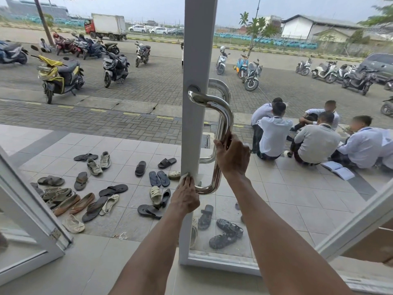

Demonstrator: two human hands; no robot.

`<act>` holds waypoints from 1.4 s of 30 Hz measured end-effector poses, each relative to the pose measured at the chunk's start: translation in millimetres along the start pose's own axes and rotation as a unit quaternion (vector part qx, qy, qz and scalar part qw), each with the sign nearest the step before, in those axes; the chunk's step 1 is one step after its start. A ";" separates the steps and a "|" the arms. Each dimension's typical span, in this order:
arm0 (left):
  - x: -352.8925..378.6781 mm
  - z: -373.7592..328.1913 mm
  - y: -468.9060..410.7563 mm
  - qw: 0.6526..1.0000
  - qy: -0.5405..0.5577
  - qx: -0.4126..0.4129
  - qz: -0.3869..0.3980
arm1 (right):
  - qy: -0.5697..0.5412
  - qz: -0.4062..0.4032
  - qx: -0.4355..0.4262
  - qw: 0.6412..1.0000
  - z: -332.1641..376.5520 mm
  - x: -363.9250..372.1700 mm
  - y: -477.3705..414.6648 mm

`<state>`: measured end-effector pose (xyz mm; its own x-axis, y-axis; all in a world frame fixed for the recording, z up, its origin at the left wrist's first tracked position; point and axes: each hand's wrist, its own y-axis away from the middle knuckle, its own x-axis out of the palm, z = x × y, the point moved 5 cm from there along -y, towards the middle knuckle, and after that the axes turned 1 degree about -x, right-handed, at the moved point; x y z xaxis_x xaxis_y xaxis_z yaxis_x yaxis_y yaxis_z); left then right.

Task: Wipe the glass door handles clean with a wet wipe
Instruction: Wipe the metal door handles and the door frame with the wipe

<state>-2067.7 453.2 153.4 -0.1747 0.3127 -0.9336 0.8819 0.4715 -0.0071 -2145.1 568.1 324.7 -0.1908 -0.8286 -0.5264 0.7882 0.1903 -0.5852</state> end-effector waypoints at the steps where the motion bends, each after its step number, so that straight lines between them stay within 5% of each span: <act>1: 0.2 0.1 0.7 1.000 0.004 -0.004 0.008 | 0.003 -0.001 -0.001 1.000 0.0 0.2 -0.1; 10: 0.9 -7.3 10.7 0.998 -0.001 0.049 0.047 | -0.002 -0.021 0.000 1.000 1.0 0.9 4.5; 19: -3.0 7.3 0.9 0.999 0.031 -0.011 0.043 | 0.011 -0.003 0.006 1.000 -2.6 6.8 1.3; 28: 16.1 -2.2 7.2 0.996 -0.026 0.087 -0.025 | -0.001 0.004 0.014 1.000 -3.3 3.8 5.1; 36: 4.4 -3.6 -9.3 0.999 0.018 0.017 -0.034 | 0.010 0.005 0.009 1.000 -7.1 5.2 1.7; 42: 28.8 -15.0 20.0 0.995 -0.023 0.066 -0.065 | 0.005 -0.010 0.006 1.000 -8.2 5.9 5.5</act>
<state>-2061.7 484.0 131.7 -0.2743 0.2169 -0.9369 0.9034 0.3921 -0.1737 -2146.7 568.6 313.3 -0.2130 -0.8268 -0.5207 0.7913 0.1666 -0.5883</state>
